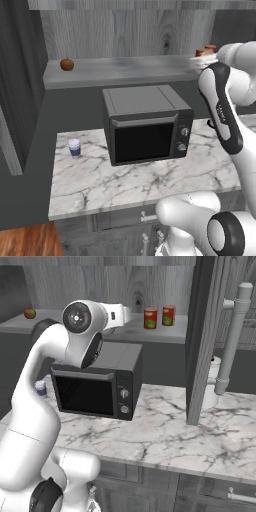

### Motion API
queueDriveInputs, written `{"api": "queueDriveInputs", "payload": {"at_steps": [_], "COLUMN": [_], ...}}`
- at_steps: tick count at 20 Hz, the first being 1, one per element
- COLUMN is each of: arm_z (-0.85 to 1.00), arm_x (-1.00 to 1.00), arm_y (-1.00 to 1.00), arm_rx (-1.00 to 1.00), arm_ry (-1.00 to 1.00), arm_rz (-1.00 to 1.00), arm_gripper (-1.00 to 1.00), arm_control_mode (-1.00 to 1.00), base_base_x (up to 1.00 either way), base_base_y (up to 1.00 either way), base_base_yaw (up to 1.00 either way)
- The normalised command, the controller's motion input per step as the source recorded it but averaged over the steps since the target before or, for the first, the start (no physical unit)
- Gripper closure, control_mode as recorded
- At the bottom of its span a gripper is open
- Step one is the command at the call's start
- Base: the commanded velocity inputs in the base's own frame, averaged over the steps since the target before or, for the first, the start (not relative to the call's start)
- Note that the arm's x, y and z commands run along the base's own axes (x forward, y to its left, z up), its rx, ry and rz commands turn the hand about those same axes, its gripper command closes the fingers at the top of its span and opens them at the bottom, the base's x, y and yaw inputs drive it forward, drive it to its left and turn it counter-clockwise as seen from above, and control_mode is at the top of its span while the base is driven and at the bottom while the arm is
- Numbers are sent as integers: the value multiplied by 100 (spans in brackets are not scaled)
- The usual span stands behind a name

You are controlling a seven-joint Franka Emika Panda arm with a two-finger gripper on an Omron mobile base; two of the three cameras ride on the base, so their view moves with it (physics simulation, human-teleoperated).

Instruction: Pick the cans from the counter and place them in their designated side in the cabinet.

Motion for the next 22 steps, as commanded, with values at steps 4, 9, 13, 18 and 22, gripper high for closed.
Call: {"api": "queueDriveInputs", "payload": {"at_steps": [4, 9, 13, 18, 22], "arm_z": [0, 0, 0, 0, 0], "arm_x": [38, 36, 36, 37, 35], "arm_y": [-6, -12, -13, -10, -9], "arm_rx": [0, 0, 0, 0, 0], "arm_ry": [0, 1, 3, 4, 4], "arm_rz": [-3, -3, -3, -3, -2], "arm_gripper": [100, 100, 100, 100, 100], "arm_control_mode": [-100, -100, -100, -100, -100], "base_base_x": [0, 0, 0, 0, 0], "base_base_y": [0, 0, 0, 0, 0], "base_base_yaw": [0, 0, 0, 0, 0]}}
